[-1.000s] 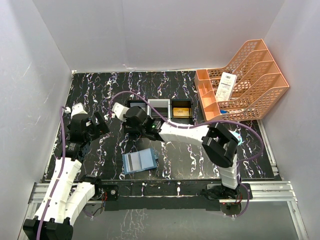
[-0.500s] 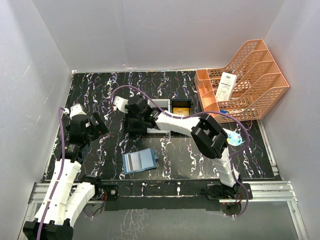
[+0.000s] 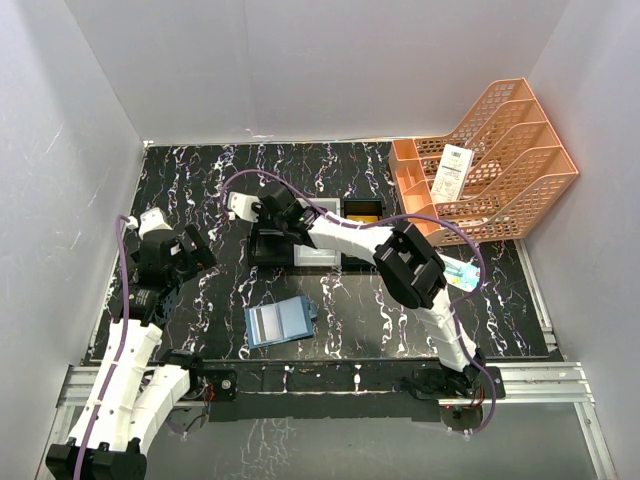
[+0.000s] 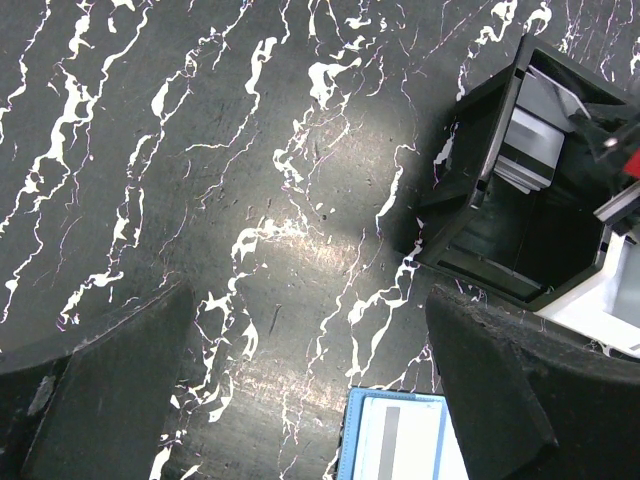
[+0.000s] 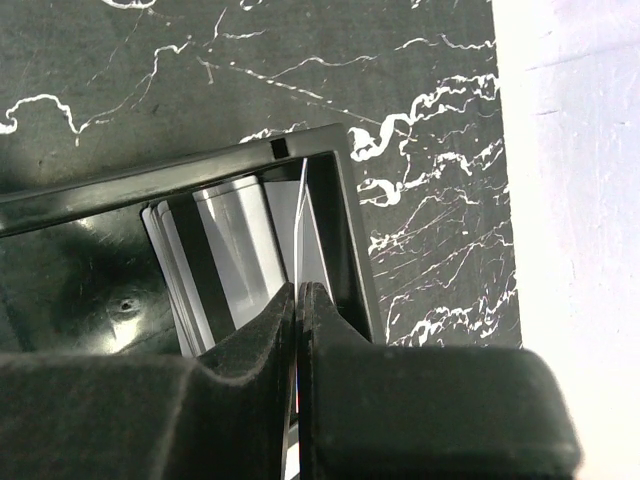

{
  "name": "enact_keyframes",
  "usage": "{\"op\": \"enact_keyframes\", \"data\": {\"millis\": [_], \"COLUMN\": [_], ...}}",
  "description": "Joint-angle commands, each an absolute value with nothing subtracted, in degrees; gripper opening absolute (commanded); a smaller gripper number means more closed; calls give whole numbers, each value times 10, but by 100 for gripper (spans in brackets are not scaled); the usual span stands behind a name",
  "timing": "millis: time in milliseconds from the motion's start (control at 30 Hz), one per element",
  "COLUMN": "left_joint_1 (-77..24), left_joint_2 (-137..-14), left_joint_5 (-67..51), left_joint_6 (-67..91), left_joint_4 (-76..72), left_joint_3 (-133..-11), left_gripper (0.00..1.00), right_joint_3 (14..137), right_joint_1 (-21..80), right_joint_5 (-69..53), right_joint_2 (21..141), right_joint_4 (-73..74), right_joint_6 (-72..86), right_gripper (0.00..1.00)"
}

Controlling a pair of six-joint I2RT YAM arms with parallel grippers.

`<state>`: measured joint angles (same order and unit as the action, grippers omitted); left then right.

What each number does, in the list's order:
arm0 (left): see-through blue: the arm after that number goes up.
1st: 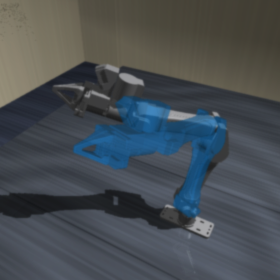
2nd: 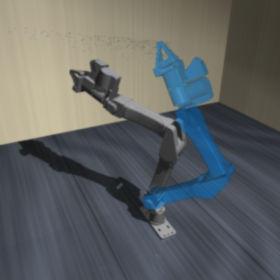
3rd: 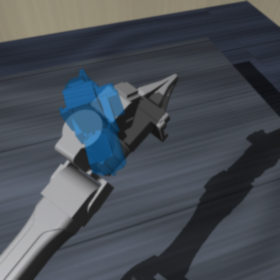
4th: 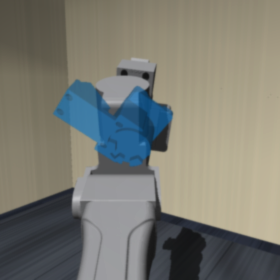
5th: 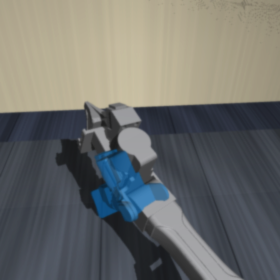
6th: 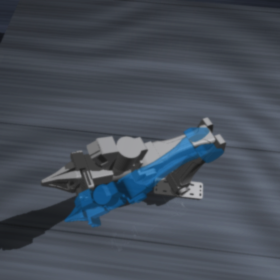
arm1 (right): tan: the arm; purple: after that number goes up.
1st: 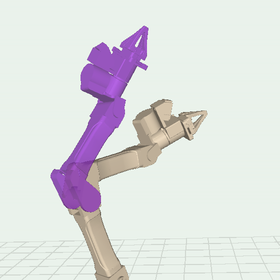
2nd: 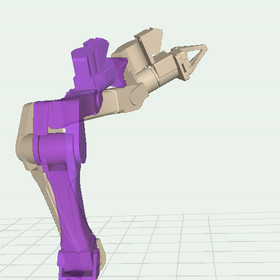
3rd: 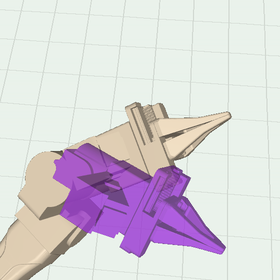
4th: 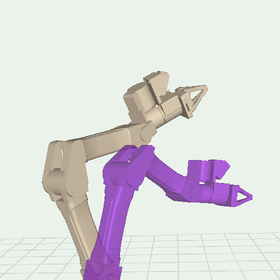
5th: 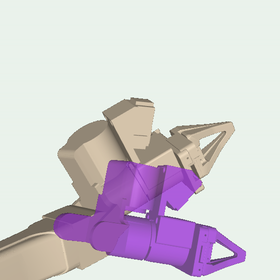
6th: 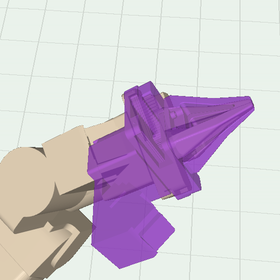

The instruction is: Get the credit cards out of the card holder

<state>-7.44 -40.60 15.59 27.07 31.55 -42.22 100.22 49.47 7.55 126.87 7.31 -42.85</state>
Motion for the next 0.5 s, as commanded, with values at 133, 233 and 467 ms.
{"op": "enact_keyframes", "data": {"millis": [133,233,467], "left_joint_1": [-72,-72,-72], "left_joint_2": [-393,-392,-390], "left_joint_5": [153,153,159], "left_joint_6": [265,265,266], "left_joint_4": [312,312,315], "left_joint_3": [-425,-424,-427], "left_gripper": [99,99,99], "right_joint_3": [1040,1035,1033], "right_joint_1": [497,497,498], "right_joint_5": [101,112,145], "right_joint_2": [1286,1290,1312], "right_joint_4": [90,85,55], "right_joint_6": [-490,-503,-508], "right_gripper": [0,0,0]}}
